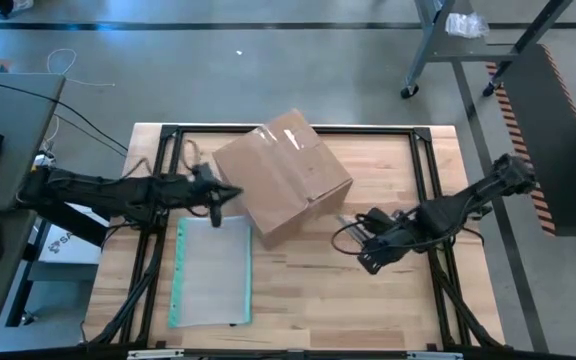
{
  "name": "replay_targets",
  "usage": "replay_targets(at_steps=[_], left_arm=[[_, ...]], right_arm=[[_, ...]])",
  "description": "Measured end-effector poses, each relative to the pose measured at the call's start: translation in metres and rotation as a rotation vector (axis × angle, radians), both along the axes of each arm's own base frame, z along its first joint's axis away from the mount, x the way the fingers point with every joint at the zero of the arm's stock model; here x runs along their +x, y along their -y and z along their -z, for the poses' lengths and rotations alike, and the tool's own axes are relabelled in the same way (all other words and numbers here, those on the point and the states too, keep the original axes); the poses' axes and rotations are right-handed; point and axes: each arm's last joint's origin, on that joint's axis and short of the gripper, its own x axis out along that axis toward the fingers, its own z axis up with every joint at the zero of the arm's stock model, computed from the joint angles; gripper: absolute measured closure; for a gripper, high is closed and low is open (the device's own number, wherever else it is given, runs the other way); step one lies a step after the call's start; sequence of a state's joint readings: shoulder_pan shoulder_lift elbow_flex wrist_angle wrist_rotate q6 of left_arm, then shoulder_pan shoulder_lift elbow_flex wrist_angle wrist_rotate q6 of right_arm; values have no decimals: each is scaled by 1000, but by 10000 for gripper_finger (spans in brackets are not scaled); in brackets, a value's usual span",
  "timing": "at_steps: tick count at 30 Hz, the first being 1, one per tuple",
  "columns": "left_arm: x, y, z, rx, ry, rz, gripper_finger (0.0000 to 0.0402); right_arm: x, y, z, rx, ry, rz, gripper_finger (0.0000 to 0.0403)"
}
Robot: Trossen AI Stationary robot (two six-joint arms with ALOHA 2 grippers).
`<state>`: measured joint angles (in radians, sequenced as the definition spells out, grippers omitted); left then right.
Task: Unpack boxes
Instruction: Open the cardboard box using the black cutter
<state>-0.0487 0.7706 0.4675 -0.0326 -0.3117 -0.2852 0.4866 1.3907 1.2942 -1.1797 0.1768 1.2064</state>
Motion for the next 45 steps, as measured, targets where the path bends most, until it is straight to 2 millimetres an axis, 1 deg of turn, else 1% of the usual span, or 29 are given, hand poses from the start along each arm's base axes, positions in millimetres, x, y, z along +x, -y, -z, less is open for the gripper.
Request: replay_targets(at_steps=[2,5,8,10,13,15,18,21,28,29,31,34,37,39,41,45], left_arm=[[11,3,7,-26,-24,28,401],[31,12,21,-64,-46,89,401],[49,26,28,-85,3,159,401],[54,34,30,-86,36,190,401],[57,42,27,-90,62,217,401],[58,46,19,-80,88,237,401],[57,53,10,-6,105,287,401],[54,60,9,98,95,326,401],[49,73,13,278,39,305,401],[49,75,12,294,40,313,401],[48,79,11,327,47,337,401],[47,85,5,371,107,371,398],[47,89,-2,448,184,449,379],[48,90,-8,478,262,506,354],[50,89,-16,487,368,548,323],[59,85,-23,444,535,554,245]], right_arm=[[6,1,6,9,-37,-22,310],[10,7,8,8,-55,-45,310],[9,17,4,2,-56,-31,310],[9,23,3,9,-61,-28,310],[8,30,3,19,-98,-48,310],[4,36,0,15,-111,-46,310],[-2,44,-4,11,-127,-35,310],[-8,52,-10,32,-121,-14,310],[-14,62,-20,151,-69,-9,310],[-13,61,-22,164,-38,-34,310],[-6,55,-28,161,83,-153,310],[8,37,-40,115,328,-334,310],[26,22,-54,37,581,-407,310],[39,12,-56,-33,689,-451,310],[53,4,-55,-80,769,-507,310],[80,-9,-42,-111,843,-622,310]])
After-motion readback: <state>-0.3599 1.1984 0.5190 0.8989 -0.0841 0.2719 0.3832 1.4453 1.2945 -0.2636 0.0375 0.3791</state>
